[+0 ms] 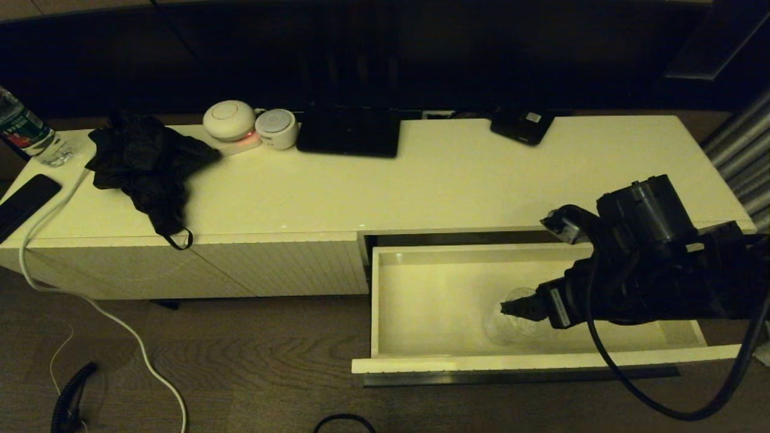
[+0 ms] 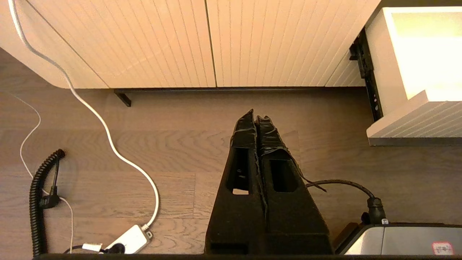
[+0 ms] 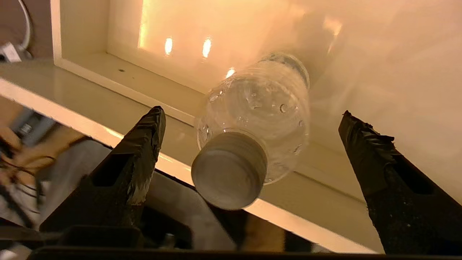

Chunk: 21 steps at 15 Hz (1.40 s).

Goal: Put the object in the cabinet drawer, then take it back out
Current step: Put the mineral water in the drawer

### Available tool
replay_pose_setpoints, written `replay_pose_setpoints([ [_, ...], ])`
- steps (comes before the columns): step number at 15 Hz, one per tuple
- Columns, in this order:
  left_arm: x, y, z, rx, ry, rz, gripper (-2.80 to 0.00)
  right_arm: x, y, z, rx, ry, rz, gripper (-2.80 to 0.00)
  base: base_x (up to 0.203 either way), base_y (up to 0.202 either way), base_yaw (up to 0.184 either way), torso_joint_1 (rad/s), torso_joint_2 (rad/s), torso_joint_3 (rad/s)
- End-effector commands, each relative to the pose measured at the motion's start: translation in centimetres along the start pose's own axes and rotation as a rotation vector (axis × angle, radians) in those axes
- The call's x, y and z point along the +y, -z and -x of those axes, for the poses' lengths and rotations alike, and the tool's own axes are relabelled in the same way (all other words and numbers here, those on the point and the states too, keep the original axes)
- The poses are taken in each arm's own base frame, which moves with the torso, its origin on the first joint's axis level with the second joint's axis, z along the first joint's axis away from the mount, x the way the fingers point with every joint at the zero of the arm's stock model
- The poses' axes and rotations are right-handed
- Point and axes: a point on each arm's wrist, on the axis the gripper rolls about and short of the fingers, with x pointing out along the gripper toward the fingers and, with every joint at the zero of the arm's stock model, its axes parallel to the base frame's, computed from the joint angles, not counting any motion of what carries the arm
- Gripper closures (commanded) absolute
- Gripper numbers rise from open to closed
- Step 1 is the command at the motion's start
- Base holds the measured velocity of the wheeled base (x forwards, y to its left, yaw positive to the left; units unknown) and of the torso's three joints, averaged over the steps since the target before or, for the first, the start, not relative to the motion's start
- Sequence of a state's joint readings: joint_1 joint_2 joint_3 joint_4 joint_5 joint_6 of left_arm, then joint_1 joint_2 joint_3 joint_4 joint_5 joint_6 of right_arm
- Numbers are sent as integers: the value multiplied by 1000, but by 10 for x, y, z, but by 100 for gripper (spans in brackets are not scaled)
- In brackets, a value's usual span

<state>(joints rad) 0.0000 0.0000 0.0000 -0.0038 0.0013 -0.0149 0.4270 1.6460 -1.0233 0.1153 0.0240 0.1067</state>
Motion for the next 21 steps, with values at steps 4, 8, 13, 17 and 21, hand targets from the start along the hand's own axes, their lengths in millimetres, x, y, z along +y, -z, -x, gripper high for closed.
replay_pose_setpoints([
  [4, 0, 0, 0, -2, 0, 0, 0, -2, 7, -19, 63, 9, -40, -280, 0, 0, 0, 0, 0, 0],
  [8, 0, 0, 0, -1, 0, 0, 0, 0, 6, -22, 65, 14, -36, -280, 0, 0, 0, 0, 0, 0],
  [13, 0, 0, 0, -1, 0, 0, 0, 9, 2, -23, 54, 3, -13, -280, 0, 0, 0, 0, 0, 0],
  [17, 0, 0, 0, -1, 0, 0, 0, 10, 3, -26, 62, 2, -11, -280, 0, 0, 0, 0, 0, 0],
  [21, 0, 0, 0, -2, 0, 0, 0, 9, 5, -22, 58, 33, -10, -280, 0, 0, 0, 0, 0, 0],
])
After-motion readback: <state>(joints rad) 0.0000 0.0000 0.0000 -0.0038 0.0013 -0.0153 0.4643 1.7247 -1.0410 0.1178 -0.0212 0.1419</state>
